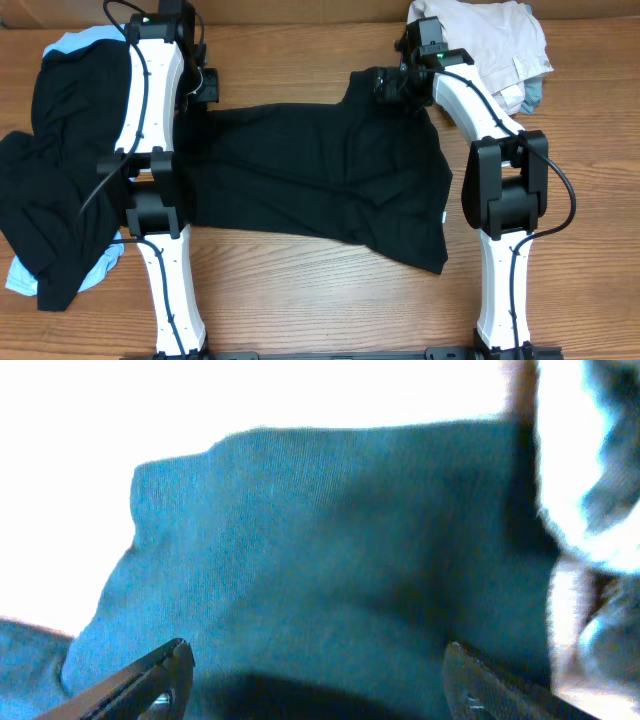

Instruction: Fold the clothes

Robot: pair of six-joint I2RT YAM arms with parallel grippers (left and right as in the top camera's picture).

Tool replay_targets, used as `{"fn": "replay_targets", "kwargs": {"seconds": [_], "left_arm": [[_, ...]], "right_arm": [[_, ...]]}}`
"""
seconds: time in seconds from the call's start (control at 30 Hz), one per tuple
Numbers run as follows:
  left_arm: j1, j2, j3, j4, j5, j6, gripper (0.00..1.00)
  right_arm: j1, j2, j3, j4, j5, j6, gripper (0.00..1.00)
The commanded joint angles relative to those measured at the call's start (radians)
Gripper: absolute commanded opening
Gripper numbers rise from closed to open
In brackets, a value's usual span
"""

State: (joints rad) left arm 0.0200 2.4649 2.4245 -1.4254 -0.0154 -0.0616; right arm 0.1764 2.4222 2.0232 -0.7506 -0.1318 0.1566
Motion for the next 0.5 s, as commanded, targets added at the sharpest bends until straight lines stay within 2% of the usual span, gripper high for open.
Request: {"fn": "replay_targets", "kwargs": {"seconds": [0.0,0.13,0.47], "left_arm": [[-0.005,-0.032,0.026,0.006,0.005,-0.013,0.04],[-0.006,-0.032,0.026,0.018,0.005,-0.013,0.04],[-0.005,-0.032,0.026,0.031,0.004,-0.013,0.04]], "right_arm": [[-0.007,-0.016,0.028,0.034,0.103,-0.026,0.83],[-0.01,0.006,0.025,0.087,0.18,-0.04,0.82],[-0.036,0.085,0.025,0.154,0.184,-0.057,0.82]]}}
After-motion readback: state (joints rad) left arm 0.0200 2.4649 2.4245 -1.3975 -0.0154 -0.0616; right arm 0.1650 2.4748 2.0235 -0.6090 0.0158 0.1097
